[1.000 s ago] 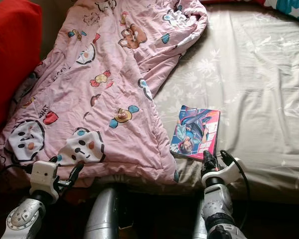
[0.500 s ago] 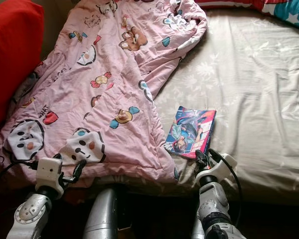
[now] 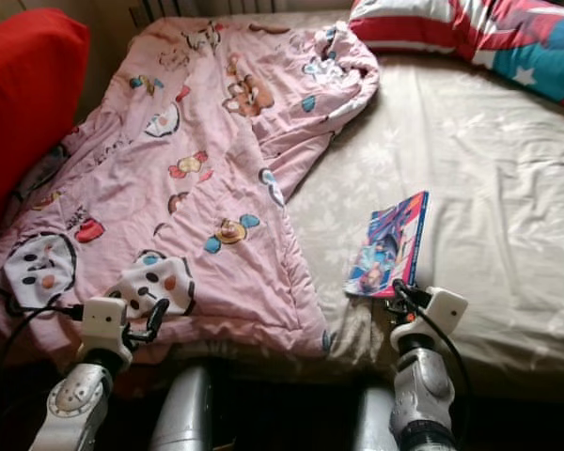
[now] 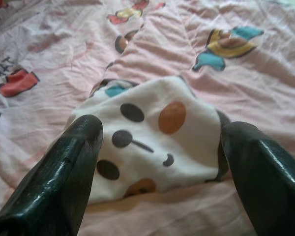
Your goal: Clean up the room
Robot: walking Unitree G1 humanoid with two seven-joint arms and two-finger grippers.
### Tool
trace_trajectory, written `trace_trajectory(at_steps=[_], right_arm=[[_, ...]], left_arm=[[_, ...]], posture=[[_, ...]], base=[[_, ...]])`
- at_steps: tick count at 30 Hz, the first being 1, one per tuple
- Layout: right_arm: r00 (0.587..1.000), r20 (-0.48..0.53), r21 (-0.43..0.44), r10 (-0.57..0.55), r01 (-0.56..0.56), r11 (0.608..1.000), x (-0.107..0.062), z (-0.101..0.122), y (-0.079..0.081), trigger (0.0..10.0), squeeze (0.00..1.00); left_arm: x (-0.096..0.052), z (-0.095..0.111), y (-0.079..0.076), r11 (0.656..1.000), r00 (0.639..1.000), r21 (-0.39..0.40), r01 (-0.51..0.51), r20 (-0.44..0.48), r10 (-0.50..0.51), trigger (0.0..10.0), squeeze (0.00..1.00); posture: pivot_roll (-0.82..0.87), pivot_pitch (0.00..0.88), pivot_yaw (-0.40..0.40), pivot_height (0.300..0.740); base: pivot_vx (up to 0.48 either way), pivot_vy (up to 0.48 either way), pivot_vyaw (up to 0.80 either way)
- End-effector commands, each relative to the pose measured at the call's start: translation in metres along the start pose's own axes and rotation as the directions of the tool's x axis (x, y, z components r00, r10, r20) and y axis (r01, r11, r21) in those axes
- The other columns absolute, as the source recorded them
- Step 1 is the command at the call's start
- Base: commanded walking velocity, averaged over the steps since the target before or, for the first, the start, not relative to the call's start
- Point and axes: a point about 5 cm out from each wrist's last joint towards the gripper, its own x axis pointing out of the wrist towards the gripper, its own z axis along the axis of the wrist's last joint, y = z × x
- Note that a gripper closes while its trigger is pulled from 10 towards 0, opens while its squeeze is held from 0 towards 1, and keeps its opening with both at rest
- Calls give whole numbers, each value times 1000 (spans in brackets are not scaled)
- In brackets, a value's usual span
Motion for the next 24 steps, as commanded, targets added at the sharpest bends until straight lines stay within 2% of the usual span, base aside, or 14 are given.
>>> trace_trajectory(at_steps=[1,11,14,16,24], right_arm=[[996,72,-65,45,-41,997,4,15,8,10000,0],[995,85,-82,53,-46,996,4,18,10,10000,0],[996,84,-146,26,-14,989,9,23,8,10000,0],[999,48,-168,3,6,986,8,19,4,10000,0],[999,1,-171,-38,38,985,1,9,-3,10000,0]], left_arm=[[-3,-8,5,999,999,-11,-38,-23,38,10000,0],[-4,-10,4,999,999,-17,-44,-27,44,10000,0],[-2,-18,6,995,995,-51,-81,-59,78,10000,0],[-3,-23,7,994,993,-59,-91,-78,86,10000,0],[-16,-51,15,990,971,-65,-129,-208,113,10000,0]], posture=[[-7,33,37,576],[-8,26,31,576],[-15,7,9,591],[-17,4,7,601],[-22,1,11,661]], base=[[0,0,0],[0,0,0],[0,0,0],[0,0,0],[0,0,0]])
